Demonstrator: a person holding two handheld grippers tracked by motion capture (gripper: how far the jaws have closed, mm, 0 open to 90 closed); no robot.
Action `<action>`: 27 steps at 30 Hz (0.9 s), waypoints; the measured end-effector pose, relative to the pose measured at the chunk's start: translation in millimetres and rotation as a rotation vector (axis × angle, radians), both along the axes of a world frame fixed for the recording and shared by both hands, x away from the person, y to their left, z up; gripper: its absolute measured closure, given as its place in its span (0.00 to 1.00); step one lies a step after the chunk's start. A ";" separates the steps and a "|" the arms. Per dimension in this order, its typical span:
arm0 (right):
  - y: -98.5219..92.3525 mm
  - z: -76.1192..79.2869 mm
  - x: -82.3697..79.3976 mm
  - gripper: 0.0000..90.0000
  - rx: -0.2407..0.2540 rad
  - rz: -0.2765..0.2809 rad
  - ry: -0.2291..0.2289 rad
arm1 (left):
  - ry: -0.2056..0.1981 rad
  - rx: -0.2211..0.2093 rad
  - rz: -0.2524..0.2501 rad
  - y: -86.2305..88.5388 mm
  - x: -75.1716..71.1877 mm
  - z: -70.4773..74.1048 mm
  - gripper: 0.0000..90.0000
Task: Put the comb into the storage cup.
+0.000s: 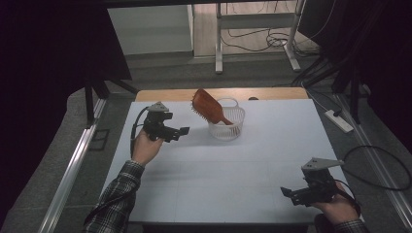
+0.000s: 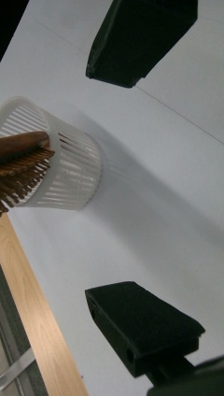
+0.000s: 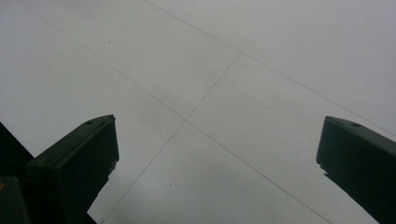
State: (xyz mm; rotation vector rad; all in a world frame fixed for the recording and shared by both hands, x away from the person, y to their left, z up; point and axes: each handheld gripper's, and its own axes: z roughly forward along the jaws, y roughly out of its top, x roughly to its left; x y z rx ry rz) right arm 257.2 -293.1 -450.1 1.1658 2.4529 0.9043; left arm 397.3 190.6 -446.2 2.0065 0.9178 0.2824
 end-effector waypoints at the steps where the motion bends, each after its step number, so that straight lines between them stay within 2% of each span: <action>1: -0.3 0.3 -0.2 0.00 0.000 -0.003 -0.003 | -0.003 0.000 0.001 0.4 -0.8 -1.0 0.01; 6: -1.0 1.1 -0.8 0.00 -0.001 -0.018 -0.039 | 0.004 -0.016 0.005 2.1 -4.4 -5.7 0.01; 12: -1.5 0.8 -0.3 0.00 0.001 -0.025 -0.034 | 0.023 -0.034 0.012 2.8 -9.3 -7.0 0.01; 16: -1.6 0.5 -0.3 0.00 0.001 -0.027 -0.031 | 0.034 -0.067 0.008 5.1 -12.1 -7.8 0.00; 20: -1.6 0.5 -0.4 0.00 -0.001 -0.027 -0.032 | 0.030 -0.064 0.011 6.9 -14.9 -8.9 0.00; 23: -1.5 0.5 -0.7 0.00 -0.003 -0.026 -0.035 | 0.008 -0.065 0.006 8.2 -17.9 -8.6 0.00; 27: -1.3 0.3 -0.7 0.00 -0.004 -0.025 -0.035 | 0.008 -0.071 0.007 9.1 -21.2 -7.8 0.00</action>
